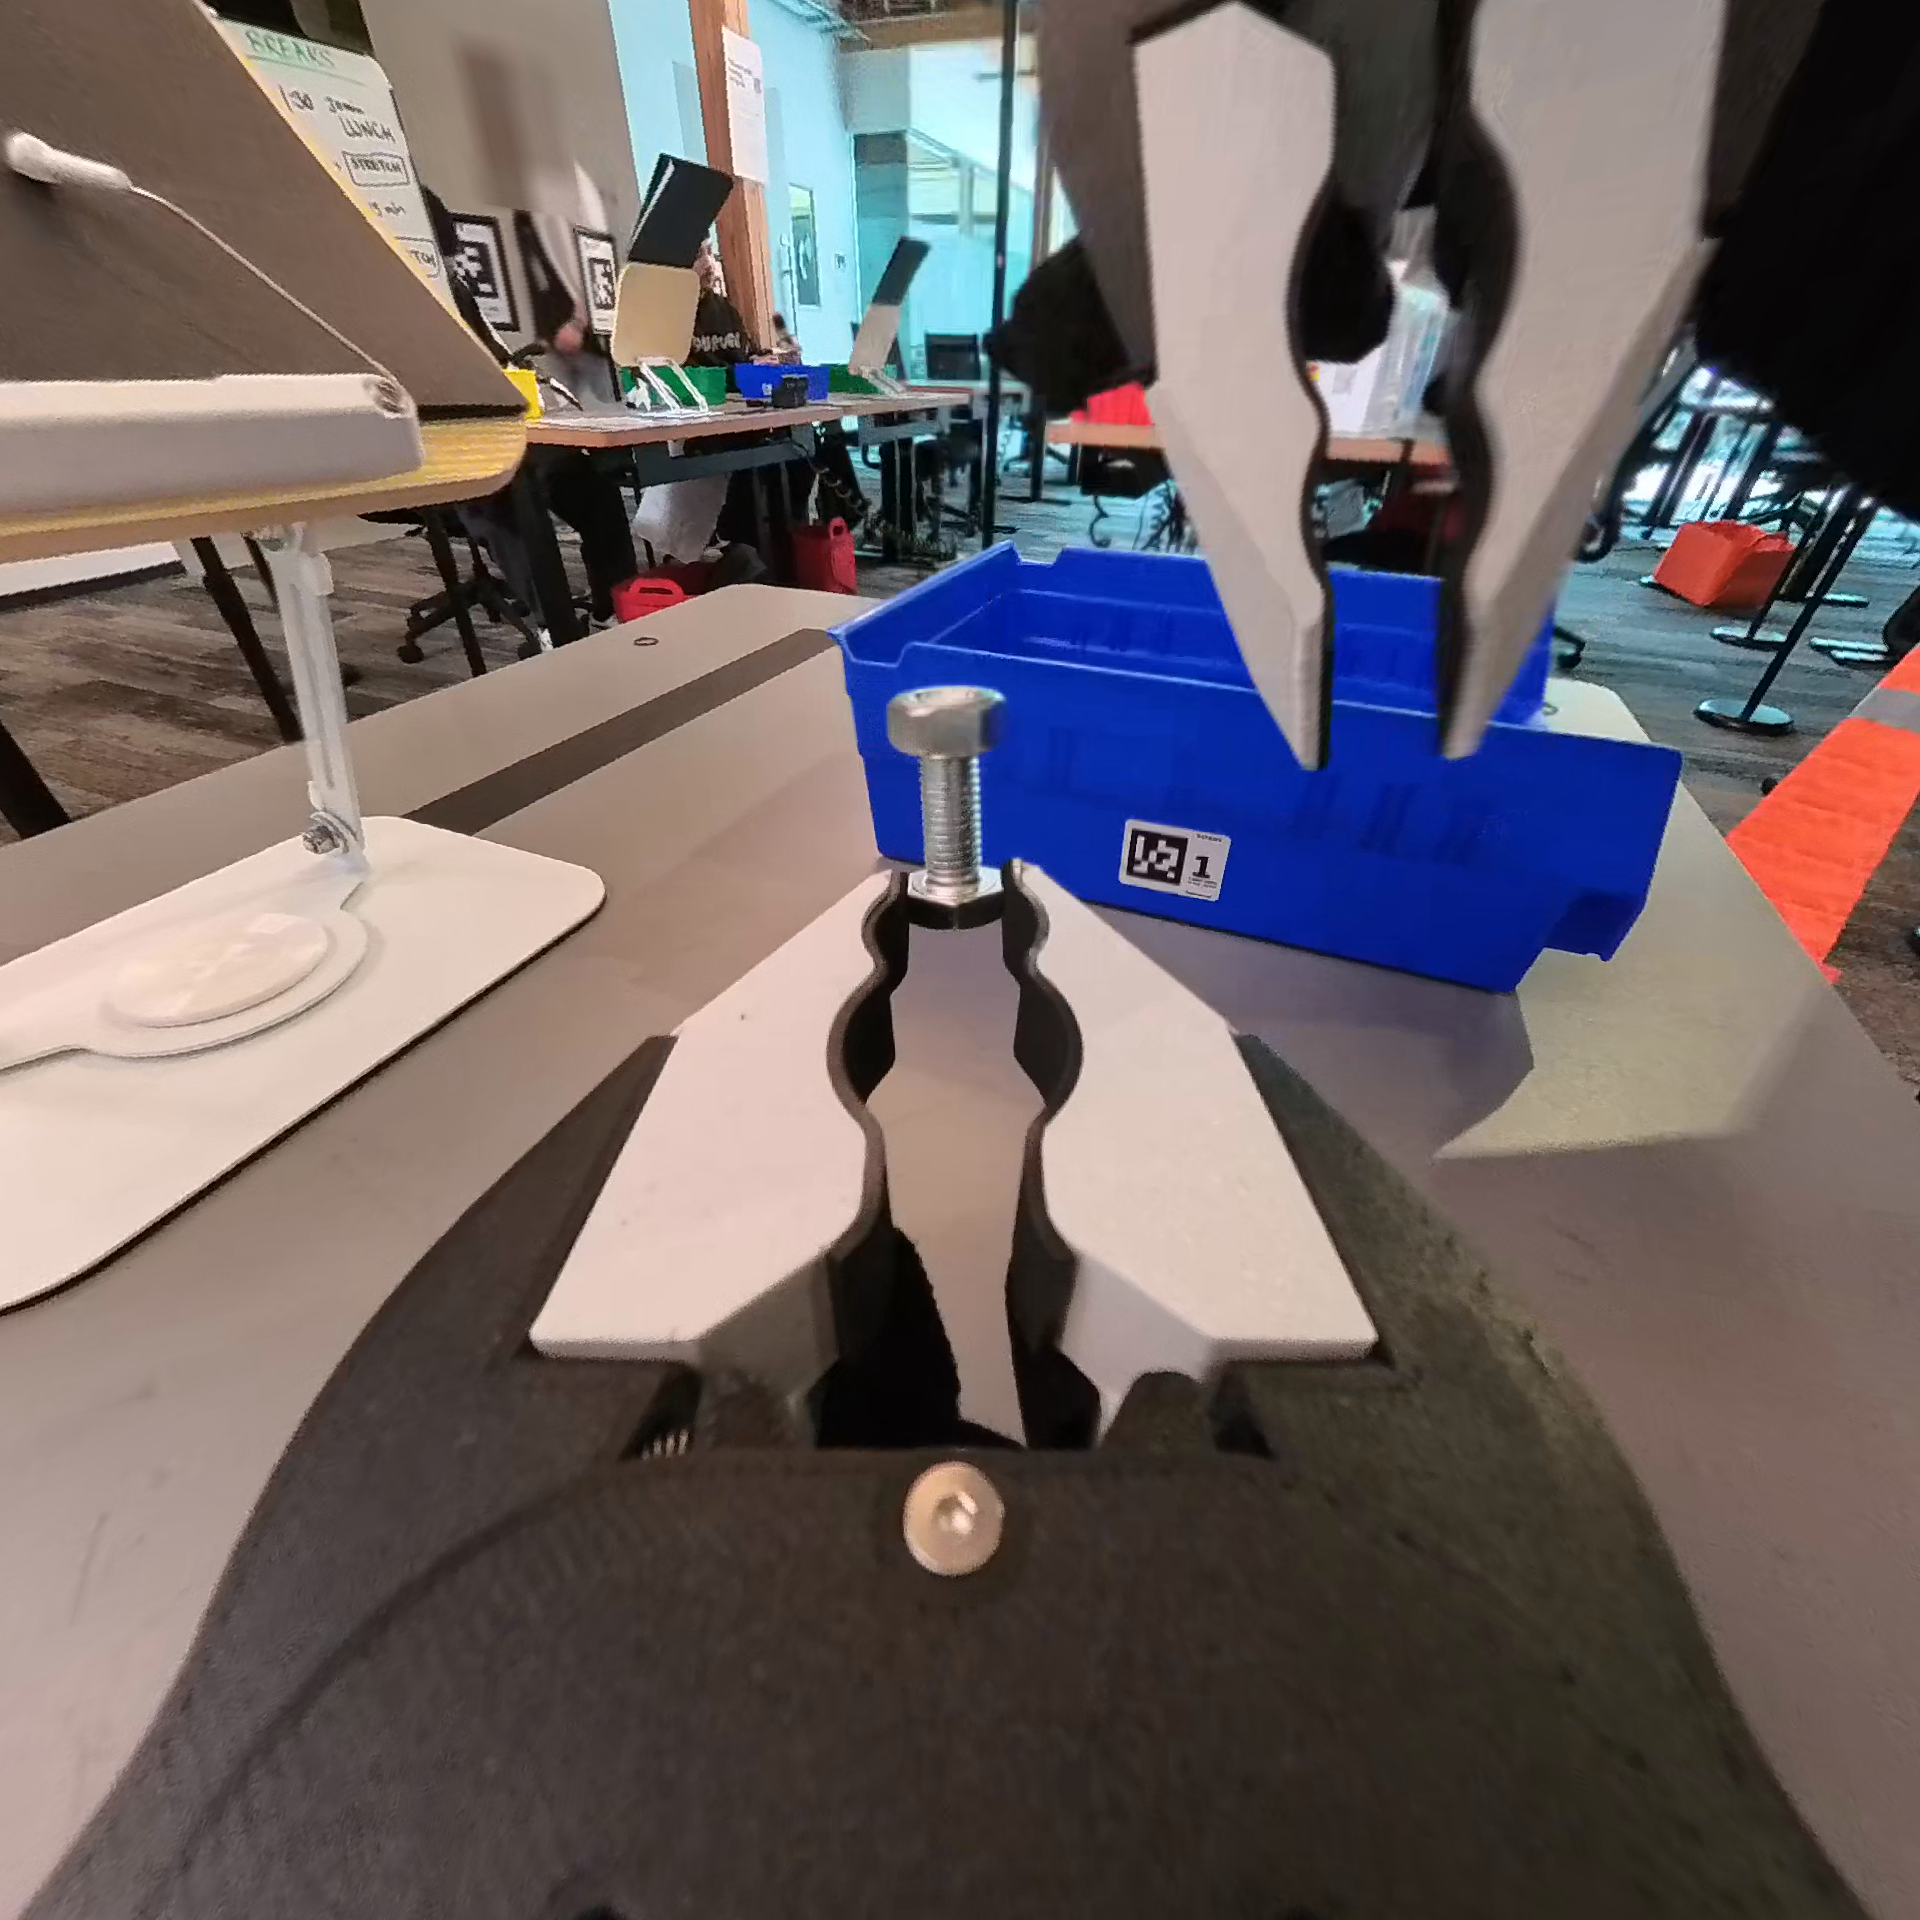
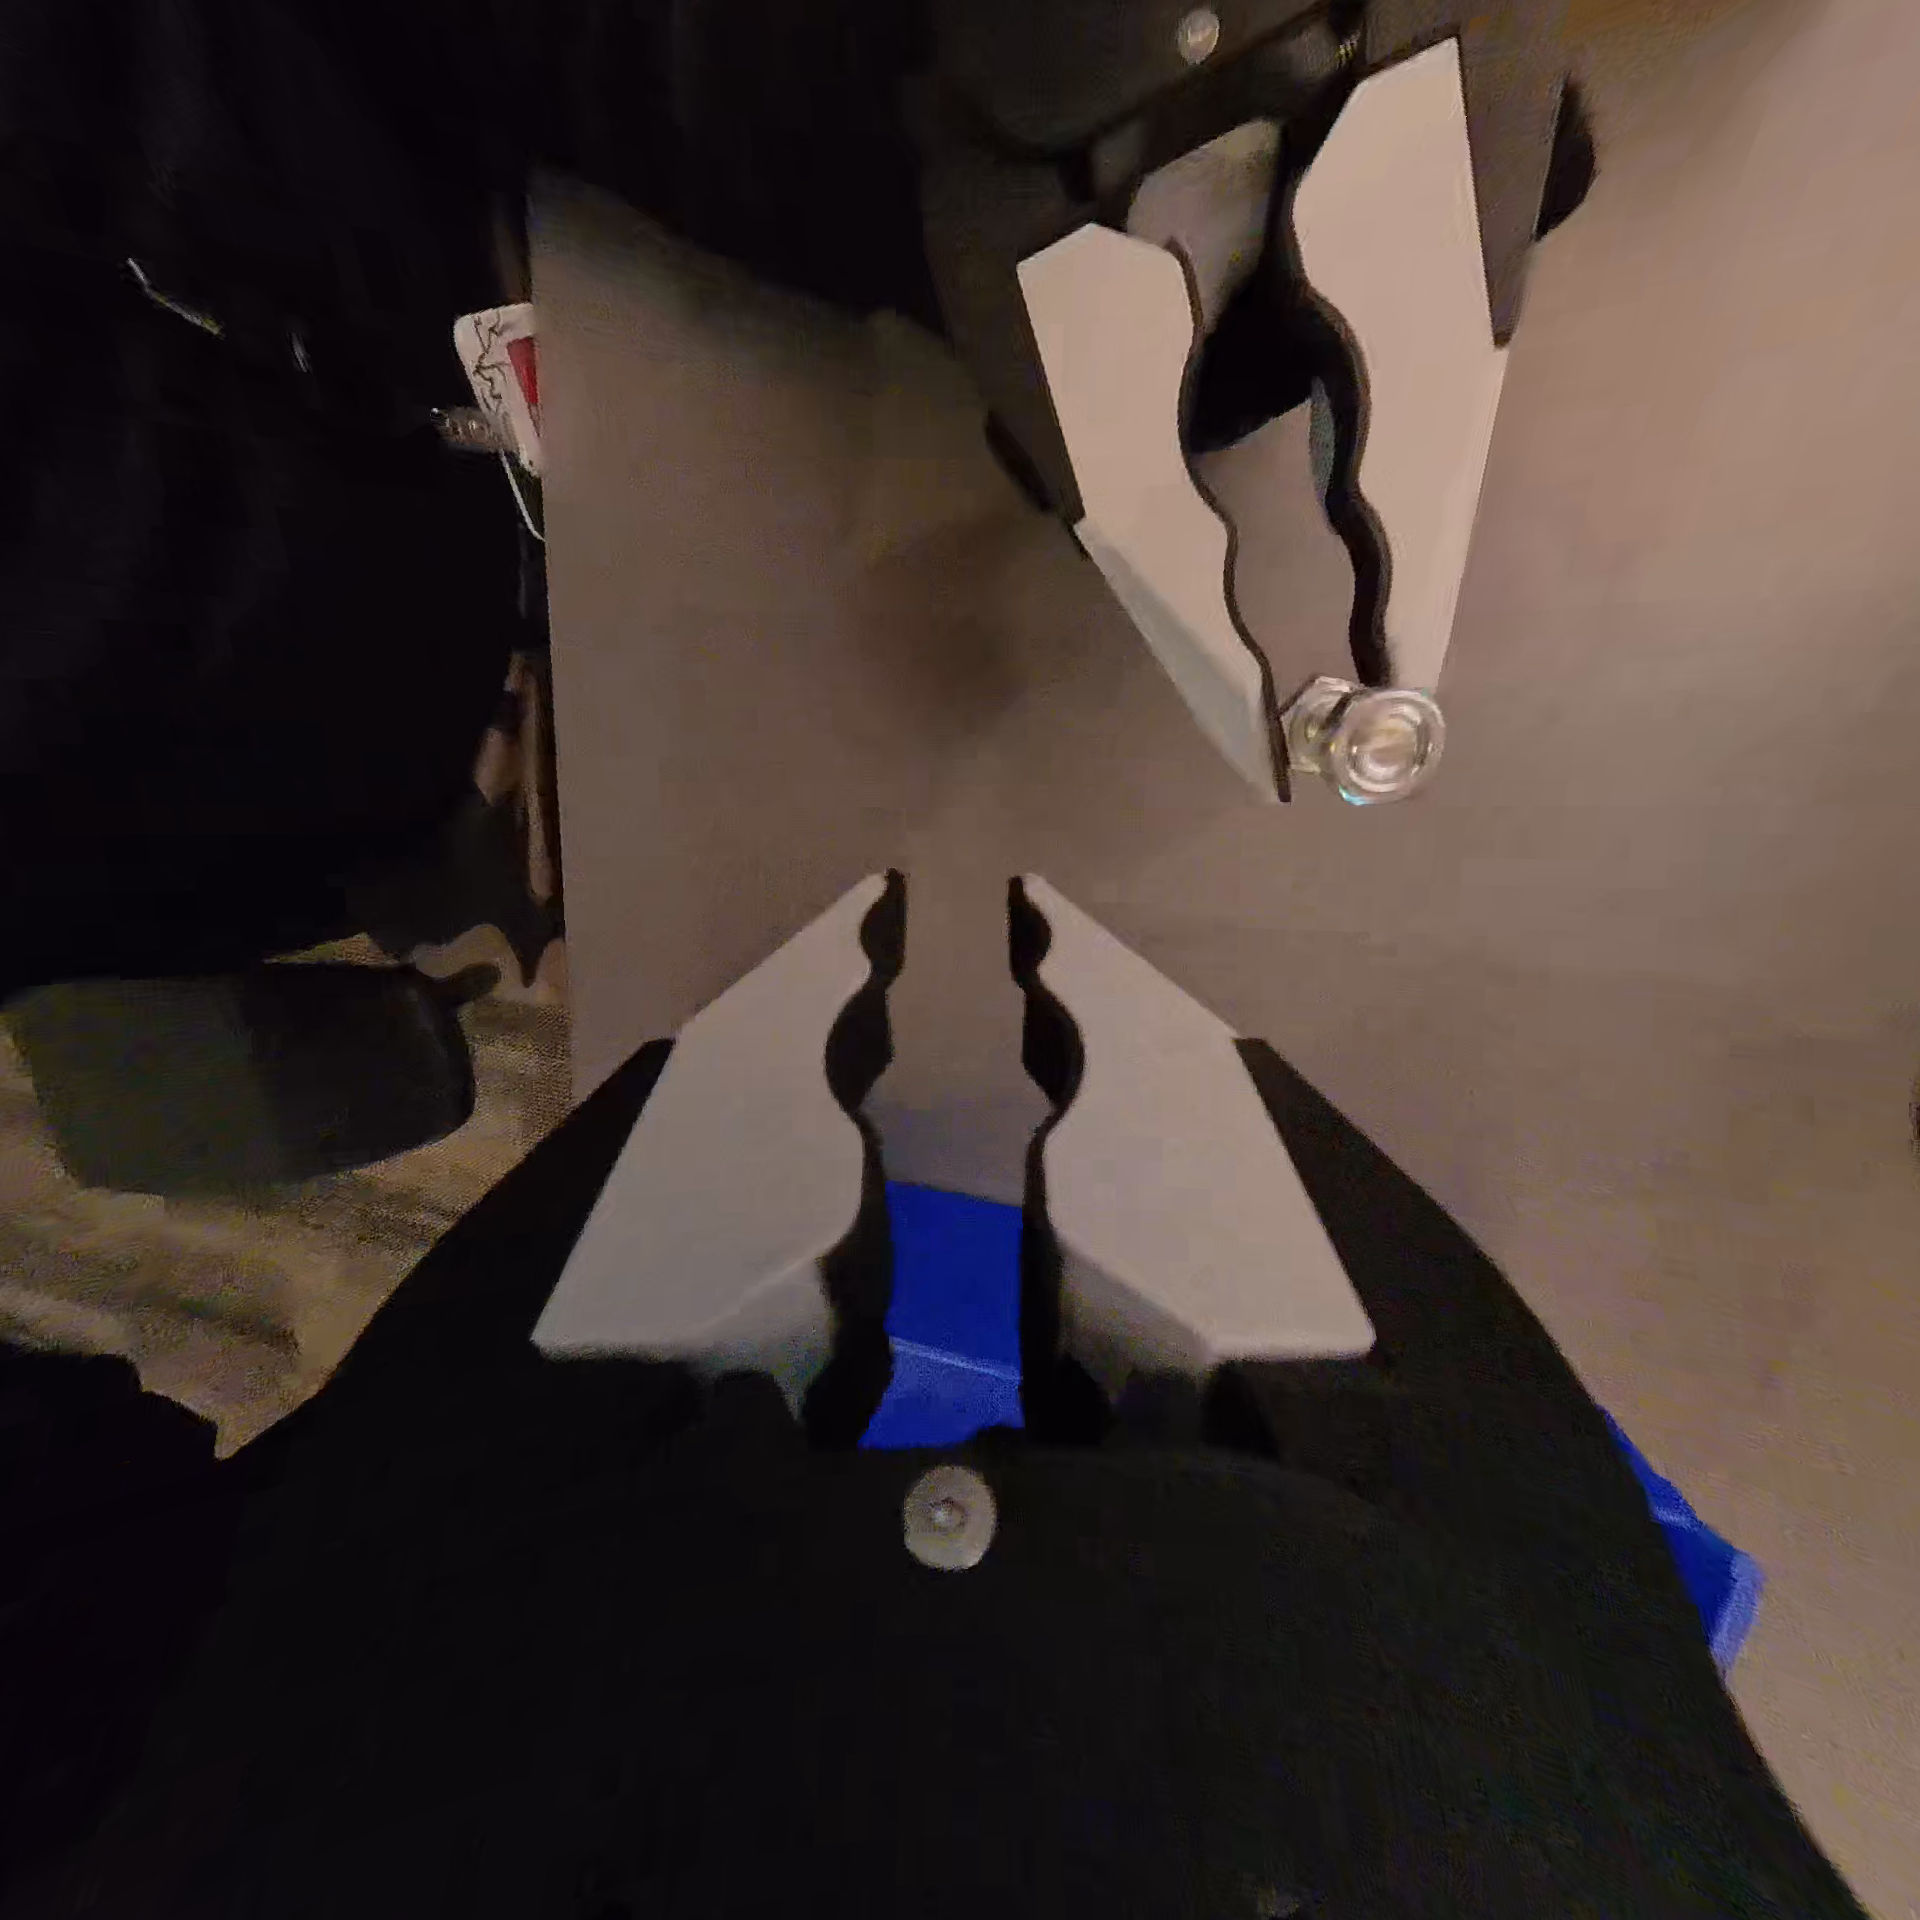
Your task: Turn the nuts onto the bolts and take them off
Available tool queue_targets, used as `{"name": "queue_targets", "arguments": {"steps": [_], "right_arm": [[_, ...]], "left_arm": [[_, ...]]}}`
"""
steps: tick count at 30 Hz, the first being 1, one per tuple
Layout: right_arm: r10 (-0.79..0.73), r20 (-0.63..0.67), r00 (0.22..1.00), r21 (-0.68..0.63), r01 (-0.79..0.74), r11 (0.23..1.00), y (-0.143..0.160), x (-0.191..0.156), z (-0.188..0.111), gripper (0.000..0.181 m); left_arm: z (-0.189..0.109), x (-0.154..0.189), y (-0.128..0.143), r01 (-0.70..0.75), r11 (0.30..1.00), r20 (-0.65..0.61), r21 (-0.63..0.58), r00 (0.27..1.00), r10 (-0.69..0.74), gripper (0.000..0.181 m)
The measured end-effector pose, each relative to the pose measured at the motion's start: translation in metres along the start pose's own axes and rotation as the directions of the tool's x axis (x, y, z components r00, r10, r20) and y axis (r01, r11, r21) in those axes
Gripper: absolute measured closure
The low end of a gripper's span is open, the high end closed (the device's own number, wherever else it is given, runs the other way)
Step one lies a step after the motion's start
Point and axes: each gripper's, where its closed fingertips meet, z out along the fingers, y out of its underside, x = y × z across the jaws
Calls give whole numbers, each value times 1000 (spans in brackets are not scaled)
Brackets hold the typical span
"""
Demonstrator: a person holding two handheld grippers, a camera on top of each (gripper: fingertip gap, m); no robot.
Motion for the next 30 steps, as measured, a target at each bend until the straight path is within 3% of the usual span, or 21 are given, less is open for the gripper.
{"name": "queue_targets", "arguments": {"steps": [3,5,8,12,13,14,15,16,20,23,26,27,28,29,30], "right_arm": [[27,-78,997,5,-27,1000,4,10,-8,138],[22,-169,985,78,-9,997,-11,26,-13,101],[-38,-225,974,134,70,988,-33,36,-10,87],[-53,-180,982,56,64,996,-25,36,7,90],[-27,-161,987,28,32,999,-17,34,7,99],[-9,-64,998,-4,9,1000,-8,19,7,149],[7,49,999,-17,-6,1000,-1,0,5,162],[24,68,997,-4,-24,1000,0,-4,3,149],[35,-124,992,97,-23,995,-12,26,-7,97],[-23,-197,980,162,55,985,-36,36,-6,80],[-27,-166,986,98,44,994,-32,36,6,80],[6,-127,992,58,1,998,-23,30,9,88],[22,17,1000,5,-22,1000,-13,8,10,160],[34,165,986,-18,-32,999,-8,-15,7,165],[49,189,981,-13,-48,999,-6,-20,6,156]], "left_arm": [[0,-1,-1,15,1000,-3,8,1000,-15,165],[1,0,0,14,1000,-11,5,1000,-14,165],[1,2,0,5,1000,-13,1,1000,-5,165],[-1,-3,0,6,1000,6,0,1000,-6,165],[-1,-4,1,7,1000,15,-4,1000,-7,165],[-2,-6,0,11,1000,20,1,1000,-11,165],[-3,-7,-1,20,1000,20,10,1000,-20,165],[-3,-10,0,28,1000,23,12,999,-28,165],[-3,-10,0,34,999,17,15,999,-34,165],[-3,-8,0,23,1000,13,12,1000,-23,165],[-4,-10,0,23,1000,23,9,999,-23,166],[-3,-11,4,16,1000,32,-14,999,-16,166],[-2,-11,3,12,1000,41,-11,999,-11,165],[-3,-11,0,20,1000,31,5,999,-20,165],[-4,-12,0,26,1000,33,8,999,-26,165]]}}
